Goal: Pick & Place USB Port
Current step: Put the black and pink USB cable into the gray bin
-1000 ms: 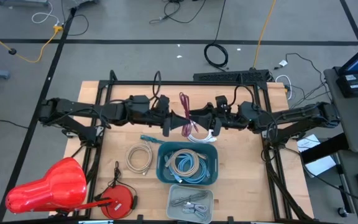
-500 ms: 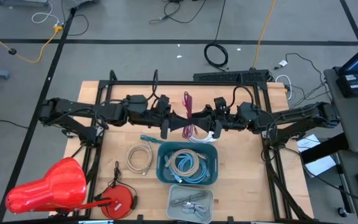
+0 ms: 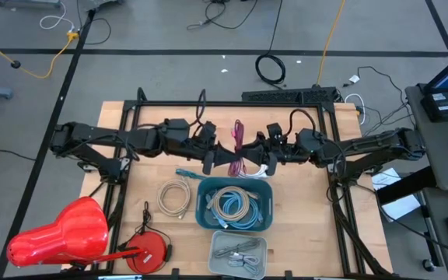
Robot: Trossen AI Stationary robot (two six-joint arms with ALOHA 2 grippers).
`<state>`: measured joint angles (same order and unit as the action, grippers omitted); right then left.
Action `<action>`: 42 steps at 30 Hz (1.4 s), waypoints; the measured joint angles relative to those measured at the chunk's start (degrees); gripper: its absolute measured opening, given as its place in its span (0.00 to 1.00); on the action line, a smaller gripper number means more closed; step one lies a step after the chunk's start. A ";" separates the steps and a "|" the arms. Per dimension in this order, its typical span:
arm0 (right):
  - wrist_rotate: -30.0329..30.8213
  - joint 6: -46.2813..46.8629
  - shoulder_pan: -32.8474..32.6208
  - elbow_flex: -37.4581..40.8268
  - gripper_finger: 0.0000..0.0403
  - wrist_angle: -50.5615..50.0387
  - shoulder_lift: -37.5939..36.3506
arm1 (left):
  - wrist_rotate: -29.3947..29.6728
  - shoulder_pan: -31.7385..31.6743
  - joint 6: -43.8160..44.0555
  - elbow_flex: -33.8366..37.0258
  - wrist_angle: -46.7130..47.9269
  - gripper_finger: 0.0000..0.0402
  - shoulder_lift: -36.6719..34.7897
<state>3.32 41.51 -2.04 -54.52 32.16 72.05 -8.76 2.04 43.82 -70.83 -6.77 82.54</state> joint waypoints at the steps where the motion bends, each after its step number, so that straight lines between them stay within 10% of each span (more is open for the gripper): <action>1: -0.30 -0.12 0.00 0.00 0.07 0.04 0.00 | -0.95 -0.12 -0.23 0.00 -0.17 0.03 0.00; 19: -7.00 5.09 -5.02 -1.23 0.05 16.12 0.00 | -19.73 4.73 -2.32 -0.07 -19.18 0.50 -6.66; 33: 0.94 -5.28 -29.57 -34.63 0.05 -26.31 20.12 | -9.49 18.80 -5.89 0.00 -9.57 0.47 -9.99; 42: 3.17 -0.13 -33.89 -47.15 0.05 -54.72 33.90 | 3.99 27.25 -7.71 0.02 0.32 0.47 -9.88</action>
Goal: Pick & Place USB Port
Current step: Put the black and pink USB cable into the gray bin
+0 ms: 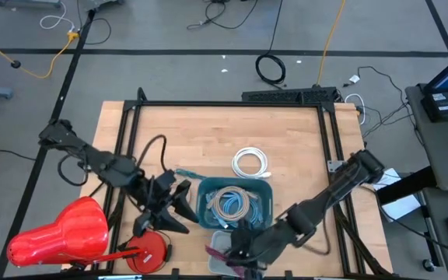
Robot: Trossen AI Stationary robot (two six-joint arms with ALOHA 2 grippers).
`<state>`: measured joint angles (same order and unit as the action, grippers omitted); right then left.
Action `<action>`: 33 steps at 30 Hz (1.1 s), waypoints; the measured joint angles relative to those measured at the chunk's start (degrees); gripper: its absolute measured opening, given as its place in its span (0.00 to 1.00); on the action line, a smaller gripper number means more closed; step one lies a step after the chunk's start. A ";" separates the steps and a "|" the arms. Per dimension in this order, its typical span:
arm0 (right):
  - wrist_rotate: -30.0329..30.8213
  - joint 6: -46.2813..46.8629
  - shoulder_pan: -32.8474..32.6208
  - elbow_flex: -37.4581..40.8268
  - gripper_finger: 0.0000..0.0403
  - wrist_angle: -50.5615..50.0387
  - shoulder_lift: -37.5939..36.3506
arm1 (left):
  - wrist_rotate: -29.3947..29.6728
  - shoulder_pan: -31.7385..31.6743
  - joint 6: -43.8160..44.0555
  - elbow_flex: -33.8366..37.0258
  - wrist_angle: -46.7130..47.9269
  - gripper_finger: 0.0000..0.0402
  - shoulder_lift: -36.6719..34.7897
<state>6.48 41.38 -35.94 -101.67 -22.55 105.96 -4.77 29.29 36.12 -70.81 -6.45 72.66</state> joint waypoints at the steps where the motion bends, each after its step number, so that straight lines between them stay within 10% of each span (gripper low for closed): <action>1: -1.16 0.08 0.05 0.00 0.05 -2.21 0.77 | 0.84 0.67 0.00 0.00 0.43 0.47 0.02; 12: -5.11 -11.37 2.11 -0.10 0.05 -23.40 3.35 | 6.89 5.18 0.69 0.00 3.20 0.47 0.04; 33: -8.38 -15.31 3.49 -0.07 0.05 -20.06 10.11 | 9.42 5.76 3.41 0.00 8.07 0.47 0.07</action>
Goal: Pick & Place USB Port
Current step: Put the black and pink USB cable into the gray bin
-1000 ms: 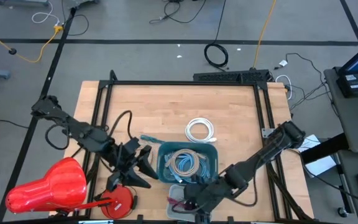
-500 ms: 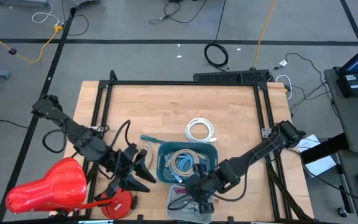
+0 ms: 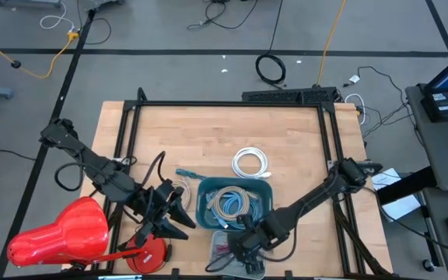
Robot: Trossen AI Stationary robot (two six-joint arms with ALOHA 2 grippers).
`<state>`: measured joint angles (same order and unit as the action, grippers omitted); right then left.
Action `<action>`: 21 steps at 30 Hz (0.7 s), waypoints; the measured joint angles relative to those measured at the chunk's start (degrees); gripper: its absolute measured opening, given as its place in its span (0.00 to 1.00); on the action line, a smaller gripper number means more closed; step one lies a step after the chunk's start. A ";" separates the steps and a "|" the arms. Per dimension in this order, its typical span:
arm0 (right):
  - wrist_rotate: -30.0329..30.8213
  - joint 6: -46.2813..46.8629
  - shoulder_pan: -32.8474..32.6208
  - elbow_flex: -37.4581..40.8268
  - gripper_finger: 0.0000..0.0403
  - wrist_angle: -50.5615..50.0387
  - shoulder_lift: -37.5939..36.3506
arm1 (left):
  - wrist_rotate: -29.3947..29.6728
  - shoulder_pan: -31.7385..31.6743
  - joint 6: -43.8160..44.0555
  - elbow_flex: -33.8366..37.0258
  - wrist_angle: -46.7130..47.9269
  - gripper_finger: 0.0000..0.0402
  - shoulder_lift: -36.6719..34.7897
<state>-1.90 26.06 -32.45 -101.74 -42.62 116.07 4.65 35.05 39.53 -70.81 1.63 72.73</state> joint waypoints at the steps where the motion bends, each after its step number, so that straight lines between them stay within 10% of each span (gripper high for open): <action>1: 0.16 0.05 0.04 0.01 0.05 -0.87 0.02 | 0.00 0.00 0.00 0.00 -0.02 0.47 0.00; 14: 0.15 2.11 0.13 1.54 0.05 -0.63 -0.09 | 0.00 0.51 0.40 0.00 0.27 0.47 0.02; 21: -1.22 3.42 0.09 3.58 0.21 1.73 -0.09 | 0.02 0.74 0.46 0.02 0.37 0.47 0.01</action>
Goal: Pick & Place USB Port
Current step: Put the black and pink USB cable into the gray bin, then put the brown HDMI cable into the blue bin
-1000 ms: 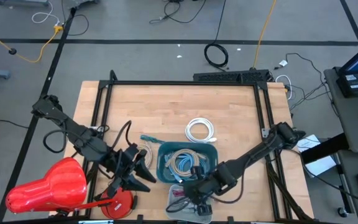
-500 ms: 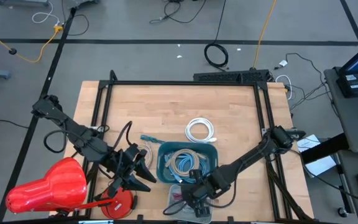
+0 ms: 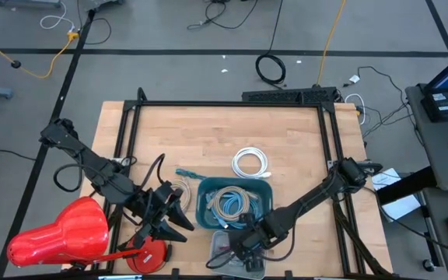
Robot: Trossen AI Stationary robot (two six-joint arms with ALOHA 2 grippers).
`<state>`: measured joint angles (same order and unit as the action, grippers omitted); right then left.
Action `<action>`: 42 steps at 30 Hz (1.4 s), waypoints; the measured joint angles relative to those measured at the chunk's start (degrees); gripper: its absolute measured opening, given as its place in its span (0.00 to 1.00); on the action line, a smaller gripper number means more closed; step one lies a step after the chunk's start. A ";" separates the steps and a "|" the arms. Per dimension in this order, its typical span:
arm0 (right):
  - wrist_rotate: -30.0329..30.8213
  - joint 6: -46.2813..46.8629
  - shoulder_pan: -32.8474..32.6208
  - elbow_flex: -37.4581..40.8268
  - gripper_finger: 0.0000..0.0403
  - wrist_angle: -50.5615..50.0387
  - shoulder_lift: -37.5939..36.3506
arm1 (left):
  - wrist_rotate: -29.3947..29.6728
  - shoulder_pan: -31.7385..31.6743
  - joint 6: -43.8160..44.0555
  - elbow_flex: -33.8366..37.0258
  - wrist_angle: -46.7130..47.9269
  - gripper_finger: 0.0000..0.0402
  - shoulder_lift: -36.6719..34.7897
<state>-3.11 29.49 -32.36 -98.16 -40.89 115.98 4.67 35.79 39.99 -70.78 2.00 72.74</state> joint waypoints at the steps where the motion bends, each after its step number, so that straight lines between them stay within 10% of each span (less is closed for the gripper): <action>1: -0.04 -0.04 0.00 0.02 0.24 0.83 0.00 | 0.01 0.00 0.13 0.00 0.00 0.47 0.02; 27: 1.42 1.58 4.06 0.02 0.35 20.12 -9.24 | 5.59 0.02 2.47 0.02 2.15 0.47 0.00; 42: 12.08 0.03 4.55 0.02 0.35 17.71 -18.48 | 13.34 -0.89 32.63 1.53 64.34 0.36 -0.14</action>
<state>8.97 29.52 -27.81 -98.15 -23.18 97.51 18.00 34.90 72.62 -69.26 66.34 72.59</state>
